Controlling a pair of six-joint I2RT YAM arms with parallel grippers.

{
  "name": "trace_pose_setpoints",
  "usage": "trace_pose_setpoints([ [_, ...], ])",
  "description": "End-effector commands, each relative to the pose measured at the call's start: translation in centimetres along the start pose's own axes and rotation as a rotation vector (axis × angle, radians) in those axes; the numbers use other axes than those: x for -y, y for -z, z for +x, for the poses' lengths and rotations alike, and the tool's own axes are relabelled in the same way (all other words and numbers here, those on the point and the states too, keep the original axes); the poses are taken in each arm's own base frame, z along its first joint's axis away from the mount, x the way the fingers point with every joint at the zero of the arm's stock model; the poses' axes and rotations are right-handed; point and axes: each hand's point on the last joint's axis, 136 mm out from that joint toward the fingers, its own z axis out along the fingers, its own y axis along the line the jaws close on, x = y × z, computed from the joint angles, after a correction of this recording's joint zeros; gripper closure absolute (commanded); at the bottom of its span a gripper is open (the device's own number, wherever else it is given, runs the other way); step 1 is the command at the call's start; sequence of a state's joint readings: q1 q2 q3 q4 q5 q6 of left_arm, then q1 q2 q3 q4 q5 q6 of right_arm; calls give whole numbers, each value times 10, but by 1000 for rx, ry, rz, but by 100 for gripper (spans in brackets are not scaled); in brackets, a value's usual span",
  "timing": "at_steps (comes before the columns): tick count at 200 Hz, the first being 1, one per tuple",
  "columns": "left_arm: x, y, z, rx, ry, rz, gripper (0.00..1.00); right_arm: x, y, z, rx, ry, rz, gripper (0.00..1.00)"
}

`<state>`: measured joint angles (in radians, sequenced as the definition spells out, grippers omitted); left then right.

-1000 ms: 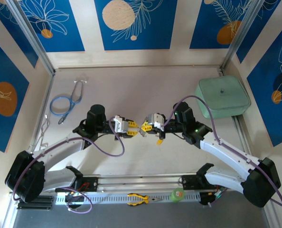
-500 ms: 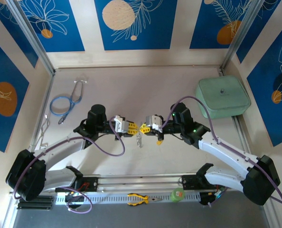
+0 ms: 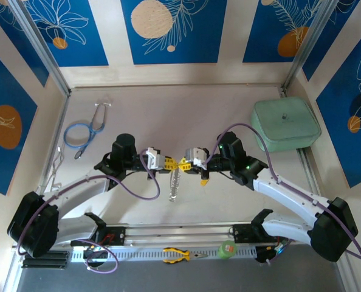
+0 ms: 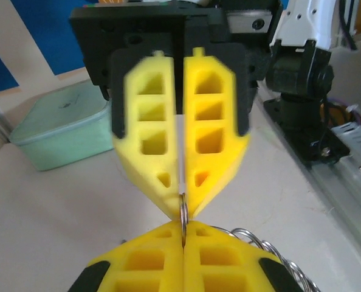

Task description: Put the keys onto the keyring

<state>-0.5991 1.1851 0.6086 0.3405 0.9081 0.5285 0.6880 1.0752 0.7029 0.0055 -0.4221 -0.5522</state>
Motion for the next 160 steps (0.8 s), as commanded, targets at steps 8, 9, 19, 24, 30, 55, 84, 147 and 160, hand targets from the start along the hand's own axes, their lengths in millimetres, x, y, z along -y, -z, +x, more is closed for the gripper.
trace_pose_setpoints([
  [8,-5,6,-2,-122,-245,-103,100,4,13,21,-105,-4,105,74],
  [9,-5,6,-2,-131,-255,-105,100,4,13,21,-108,-4,106,74],
  [19,-6,7,3,-208,-348,-136,100,2,17,29,-149,-10,112,74],
  [24,-7,8,4,-239,-387,-145,100,0,17,31,-165,-11,112,74],
  [30,-8,9,4,-268,-423,-149,100,-1,18,32,-175,-7,110,74],
  [55,-12,11,3,-320,-517,-175,100,-9,13,24,-164,25,93,76],
  [84,-15,10,-1,-323,-586,-206,100,-12,7,17,-137,53,73,78],
  [147,-11,8,-3,-309,-575,-188,100,-6,-4,6,-113,179,127,79],
  [160,-9,7,-3,-309,-566,-179,100,0,-5,5,-109,197,163,79],
])
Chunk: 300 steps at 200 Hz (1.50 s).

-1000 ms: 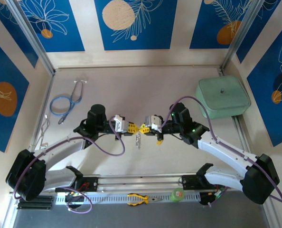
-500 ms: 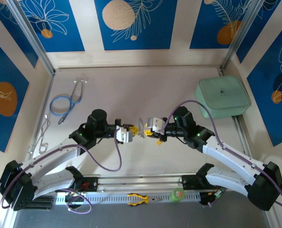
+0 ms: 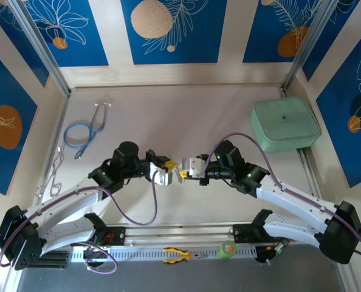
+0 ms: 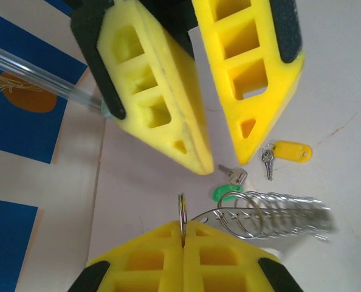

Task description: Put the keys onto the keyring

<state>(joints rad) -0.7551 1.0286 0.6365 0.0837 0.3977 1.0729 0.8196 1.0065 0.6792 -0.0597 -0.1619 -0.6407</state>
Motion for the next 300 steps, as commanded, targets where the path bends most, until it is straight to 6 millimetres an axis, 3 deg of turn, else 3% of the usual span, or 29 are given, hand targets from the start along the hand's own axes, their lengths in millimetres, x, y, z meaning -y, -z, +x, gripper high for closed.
trace_pose_setpoints([
  [1,-7,4,-12,26,-29,-9,100,13,-3,-3,13,65,81,79],
  [99,-2,2,-15,44,34,36,100,9,-17,0,10,109,48,79],
  [138,-2,2,-18,58,50,43,100,9,-21,-1,16,115,42,85],
  [165,-2,1,-18,53,63,54,100,9,-22,-2,28,117,40,100],
  [183,-3,0,-14,30,81,53,100,8,-21,-3,35,115,34,100],
  [196,-9,1,-10,4,111,12,68,8,-17,-4,55,96,34,100],
  [210,-13,7,-4,-2,139,-43,60,10,-9,-5,100,51,38,100],
  [250,-9,22,-13,122,285,-56,60,11,18,-15,254,-55,-15,100],
  [300,-2,18,-38,284,377,34,64,3,24,-20,297,-69,-82,100],
])
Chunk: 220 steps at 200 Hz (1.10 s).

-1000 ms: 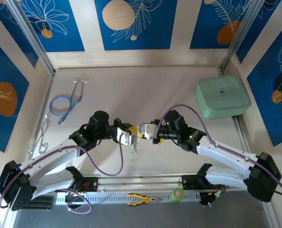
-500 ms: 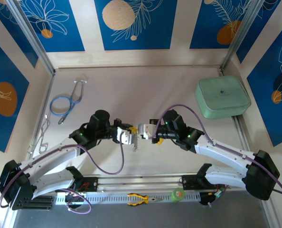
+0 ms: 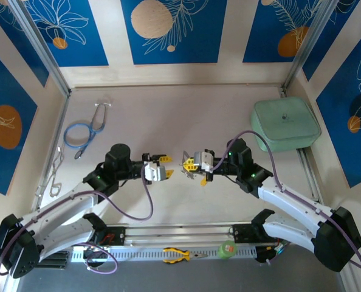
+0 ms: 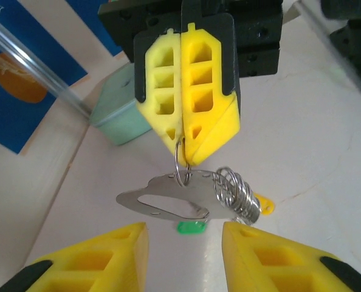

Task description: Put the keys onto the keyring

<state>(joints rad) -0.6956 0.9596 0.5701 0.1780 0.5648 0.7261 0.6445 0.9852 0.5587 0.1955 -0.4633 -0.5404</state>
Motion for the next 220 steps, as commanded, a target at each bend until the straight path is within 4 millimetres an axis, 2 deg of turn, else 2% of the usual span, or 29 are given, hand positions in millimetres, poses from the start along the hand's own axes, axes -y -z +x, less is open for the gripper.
trace_pose_setpoints([
  [1,6,-1,-21,132,68,60,64,-11,4,-18,79,-3,-68,100],
  [20,7,-3,-30,184,97,92,67,-12,4,-21,88,-2,-77,100],
  [71,14,-8,-29,203,145,143,72,-12,3,-25,111,-9,-94,100],
  [182,9,-12,-34,237,147,138,88,-17,-4,-32,141,-13,-135,100],
  [196,9,-12,-32,230,150,133,87,-16,-4,-32,145,-14,-133,100],
  [220,8,-11,-29,218,148,115,79,-16,-2,-32,146,-16,-128,100],
])
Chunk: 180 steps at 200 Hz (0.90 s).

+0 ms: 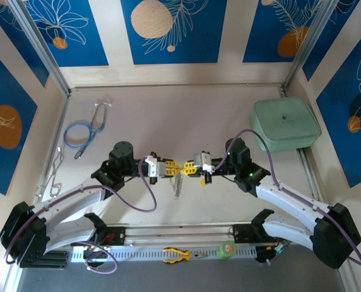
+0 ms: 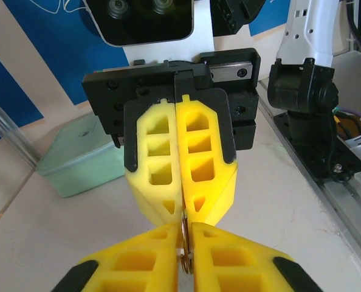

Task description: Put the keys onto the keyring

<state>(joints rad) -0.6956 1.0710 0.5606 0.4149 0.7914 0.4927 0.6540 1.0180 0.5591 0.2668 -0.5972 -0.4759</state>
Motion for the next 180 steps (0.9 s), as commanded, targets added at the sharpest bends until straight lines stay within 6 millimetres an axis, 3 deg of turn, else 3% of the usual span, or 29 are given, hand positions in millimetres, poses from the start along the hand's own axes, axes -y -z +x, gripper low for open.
trace_pose_setpoints([
  [1,-1,2,-1,12,-11,-13,79,-1,0,-16,49,21,-18,100],
  [77,0,4,5,-7,6,-28,80,-2,4,-17,55,22,-11,100],
  [116,0,3,3,2,8,-22,88,-2,4,-17,59,20,-11,100],
  [143,0,3,3,2,5,-20,100,-2,3,-16,56,17,-11,100],
  [161,-3,4,1,2,-10,-38,100,3,4,-11,31,14,24,100],
  [180,-12,6,1,-15,-25,-95,100,20,8,1,-36,-11,148,78],
])
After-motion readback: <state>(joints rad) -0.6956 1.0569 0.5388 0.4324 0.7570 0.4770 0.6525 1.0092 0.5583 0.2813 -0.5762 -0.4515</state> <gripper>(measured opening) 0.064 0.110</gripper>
